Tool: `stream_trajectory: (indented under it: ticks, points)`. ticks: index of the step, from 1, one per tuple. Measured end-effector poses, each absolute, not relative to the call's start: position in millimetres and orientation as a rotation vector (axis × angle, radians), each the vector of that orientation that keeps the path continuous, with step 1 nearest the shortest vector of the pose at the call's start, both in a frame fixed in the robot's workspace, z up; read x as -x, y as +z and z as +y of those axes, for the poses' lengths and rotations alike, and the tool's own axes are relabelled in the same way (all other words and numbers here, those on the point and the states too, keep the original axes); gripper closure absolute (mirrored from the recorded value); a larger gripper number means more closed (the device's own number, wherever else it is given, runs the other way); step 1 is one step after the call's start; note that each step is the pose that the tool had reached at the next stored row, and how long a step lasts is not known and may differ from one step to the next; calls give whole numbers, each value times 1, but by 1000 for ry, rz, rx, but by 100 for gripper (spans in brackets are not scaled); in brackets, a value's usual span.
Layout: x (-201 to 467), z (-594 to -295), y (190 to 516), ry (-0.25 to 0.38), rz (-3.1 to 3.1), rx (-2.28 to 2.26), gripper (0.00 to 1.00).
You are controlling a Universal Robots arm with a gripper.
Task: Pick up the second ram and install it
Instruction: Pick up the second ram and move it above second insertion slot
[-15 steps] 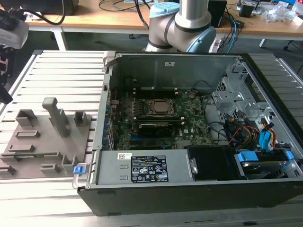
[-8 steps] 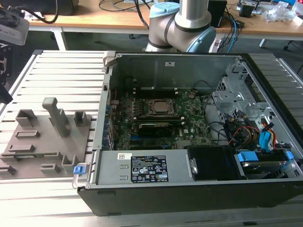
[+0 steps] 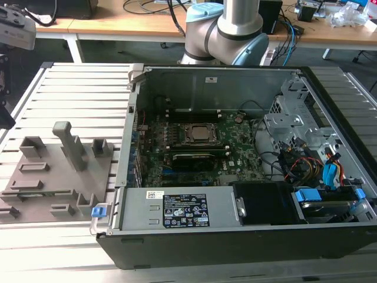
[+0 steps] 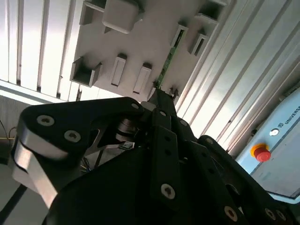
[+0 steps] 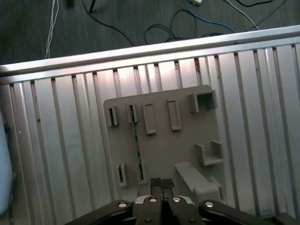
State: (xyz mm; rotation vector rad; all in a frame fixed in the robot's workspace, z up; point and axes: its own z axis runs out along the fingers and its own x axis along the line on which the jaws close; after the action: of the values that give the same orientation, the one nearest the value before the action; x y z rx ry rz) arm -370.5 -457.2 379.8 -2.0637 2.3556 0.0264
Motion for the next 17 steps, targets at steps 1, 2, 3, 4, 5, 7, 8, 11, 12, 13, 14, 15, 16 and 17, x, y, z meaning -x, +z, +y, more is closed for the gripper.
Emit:
stream_trajectory:
  ticks: [1,2,3,4,5,7,8,11,12,13,14,15,16,17]
  points:
    - [371,-457,380,27,2339,2083,89]
    - [371,-457,380,27,2314,2110,89]
    - [371,-457,380,27,2290,2137,89]
    - [371,-457,380,27,2275,2153,89]
    - [371,-457,380,27,2265,2164,89]
    - [371,-457,380,27,2244,2186,89]
    - [371,-457,380,27,2234,2196,89]
    - [371,-457,380,28,2192,2238,89]
    - [371,-457,380,27,2192,2239,89]
    - [371,-457,380,28,2191,2239,89]
    - [371,-457,380,28,2189,2241,89]
    - [371,-457,380,28,2189,2242,89]
    - [371,-457,380,28,2187,2243,76]
    - [371,-457,380,28,2187,2244,70]
